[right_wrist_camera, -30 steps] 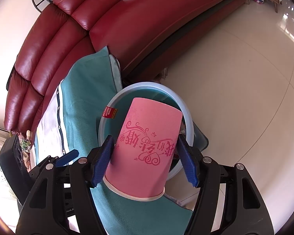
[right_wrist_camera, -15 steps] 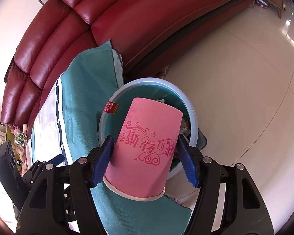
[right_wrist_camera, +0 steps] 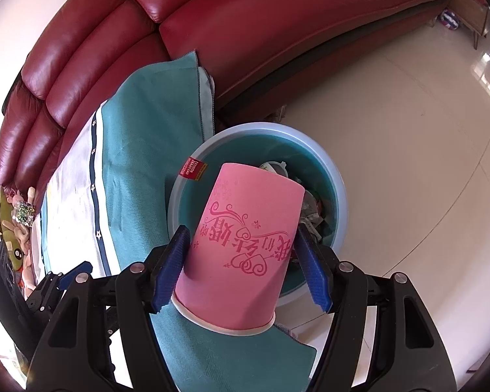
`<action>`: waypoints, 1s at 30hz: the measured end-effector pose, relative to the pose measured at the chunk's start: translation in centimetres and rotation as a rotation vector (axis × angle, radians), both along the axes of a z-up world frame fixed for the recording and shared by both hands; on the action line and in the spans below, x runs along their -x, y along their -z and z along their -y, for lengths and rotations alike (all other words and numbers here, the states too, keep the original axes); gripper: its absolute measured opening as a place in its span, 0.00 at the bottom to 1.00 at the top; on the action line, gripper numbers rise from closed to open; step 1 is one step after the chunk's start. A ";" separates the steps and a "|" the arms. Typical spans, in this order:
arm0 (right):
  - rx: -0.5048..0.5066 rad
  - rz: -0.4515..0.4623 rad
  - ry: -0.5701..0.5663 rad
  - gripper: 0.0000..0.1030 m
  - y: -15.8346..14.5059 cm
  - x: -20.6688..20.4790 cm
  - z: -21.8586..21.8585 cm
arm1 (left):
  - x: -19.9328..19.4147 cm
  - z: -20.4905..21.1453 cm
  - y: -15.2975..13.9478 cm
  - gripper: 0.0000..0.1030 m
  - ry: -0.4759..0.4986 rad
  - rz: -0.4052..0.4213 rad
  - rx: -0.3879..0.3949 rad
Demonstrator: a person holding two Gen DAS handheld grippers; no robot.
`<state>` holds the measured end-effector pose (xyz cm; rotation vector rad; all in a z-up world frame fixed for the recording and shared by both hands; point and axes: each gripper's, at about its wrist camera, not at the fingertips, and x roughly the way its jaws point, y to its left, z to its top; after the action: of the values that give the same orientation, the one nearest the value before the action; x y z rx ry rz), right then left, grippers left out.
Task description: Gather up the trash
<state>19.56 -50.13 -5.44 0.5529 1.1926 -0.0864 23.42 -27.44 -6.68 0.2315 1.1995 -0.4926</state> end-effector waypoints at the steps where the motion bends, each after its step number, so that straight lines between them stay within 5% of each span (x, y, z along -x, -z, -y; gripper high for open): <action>1: 0.006 -0.004 -0.002 0.61 0.0 -0.1 -0.1 | 0.0 -0.1 -0.1 0.96 -0.001 0.002 0.001; 8: 0.031 -0.014 -0.036 0.64 -0.4 -0.9 -1.7 | 0.0 -0.7 -0.8 0.96 -0.012 0.010 0.020; 15: 0.059 -0.007 -0.028 0.85 -1.4 -0.8 -2.0 | 0.4 -1.1 -1.6 0.96 -0.016 0.017 0.029; 23: 0.160 -0.041 -0.039 0.90 -1.9 1.2 -2.1 | 1.8 -1.5 -2.7 0.96 -0.019 0.037 0.033; 30: 0.233 0.017 -0.096 0.91 -3.6 5.3 -3.9 | 4.2 -2.8 -4.8 0.96 -0.050 0.079 0.046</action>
<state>14.23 -46.20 -1.80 0.2911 1.1725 -0.1369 19.21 -24.65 -1.91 0.1792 1.1127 -0.4630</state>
